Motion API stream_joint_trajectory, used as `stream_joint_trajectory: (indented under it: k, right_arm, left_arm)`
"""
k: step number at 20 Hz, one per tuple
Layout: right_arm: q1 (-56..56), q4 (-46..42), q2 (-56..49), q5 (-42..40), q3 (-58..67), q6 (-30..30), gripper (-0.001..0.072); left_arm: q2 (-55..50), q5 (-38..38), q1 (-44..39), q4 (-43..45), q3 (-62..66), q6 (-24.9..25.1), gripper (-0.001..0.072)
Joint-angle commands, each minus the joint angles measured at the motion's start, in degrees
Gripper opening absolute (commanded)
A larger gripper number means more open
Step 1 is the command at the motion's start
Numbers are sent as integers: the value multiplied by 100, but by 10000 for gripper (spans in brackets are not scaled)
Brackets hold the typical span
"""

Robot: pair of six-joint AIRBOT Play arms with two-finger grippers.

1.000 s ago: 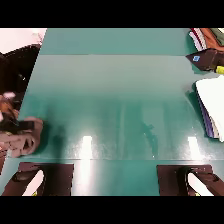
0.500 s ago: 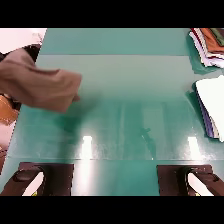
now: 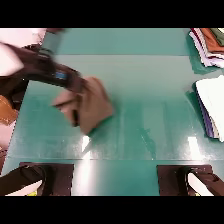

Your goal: Fold the shirts.

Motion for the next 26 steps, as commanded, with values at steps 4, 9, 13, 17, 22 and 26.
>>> stream_joint_trajectory:
  k: [4,9,13,17,22,26]
  right_arm:
    - [4,-2,0,96,11,0,18]
    - [7,0,0,96,11,0,18]
    - [7,4,0,96,11,2,18]
    - [7,4,0,98,11,2,18]
    - [7,7,0,162,11,2,18]
    - [4,-4,0,487,11,2,18]
  left_arm:
    - [-1156,549,-505,271,26,116,611]
    - [-1119,-166,756,-37,-765,-15,611]
    - [-1123,1019,857,-1335,-2374,-4,611]
    - [-1132,2330,846,-1860,-3407,-37,611]
    - [-1185,3106,846,-2146,-3576,-33,458]
    - [-1270,3104,876,-2011,-3541,-15,24]
